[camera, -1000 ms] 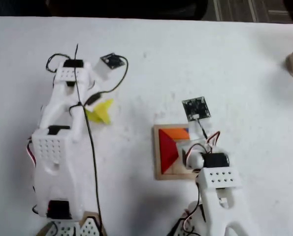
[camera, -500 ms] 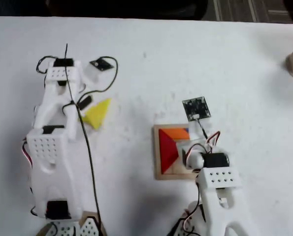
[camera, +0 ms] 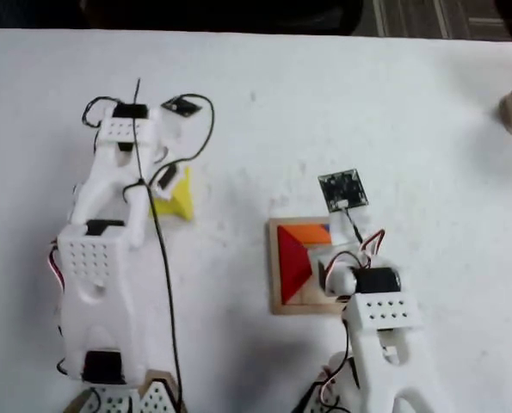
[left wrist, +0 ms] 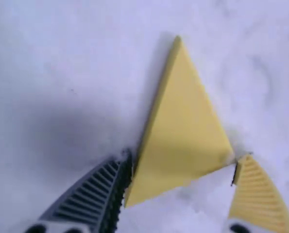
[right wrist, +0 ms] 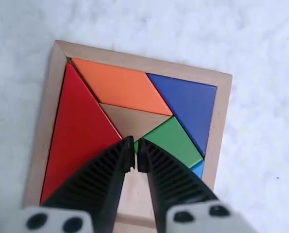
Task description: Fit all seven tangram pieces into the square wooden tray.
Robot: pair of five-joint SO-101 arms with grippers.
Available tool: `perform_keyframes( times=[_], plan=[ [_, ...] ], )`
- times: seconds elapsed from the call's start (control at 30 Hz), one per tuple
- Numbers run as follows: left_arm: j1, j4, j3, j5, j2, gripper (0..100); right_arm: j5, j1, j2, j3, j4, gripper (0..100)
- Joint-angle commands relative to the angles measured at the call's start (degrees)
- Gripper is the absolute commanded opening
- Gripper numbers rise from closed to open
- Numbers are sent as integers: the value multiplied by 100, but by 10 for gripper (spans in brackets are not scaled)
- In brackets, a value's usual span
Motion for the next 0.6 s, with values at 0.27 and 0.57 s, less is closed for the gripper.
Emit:
perform_keyframes(
  times=[0.27, 0.57],
  plan=[
    [382, -237, 0, 290, -84, 257, 44, 4, -145, -26, -84, 17],
    [418, 316, 35, 2426, -66, 263, 44, 22, -163, -26, -75, 18]
  ],
)
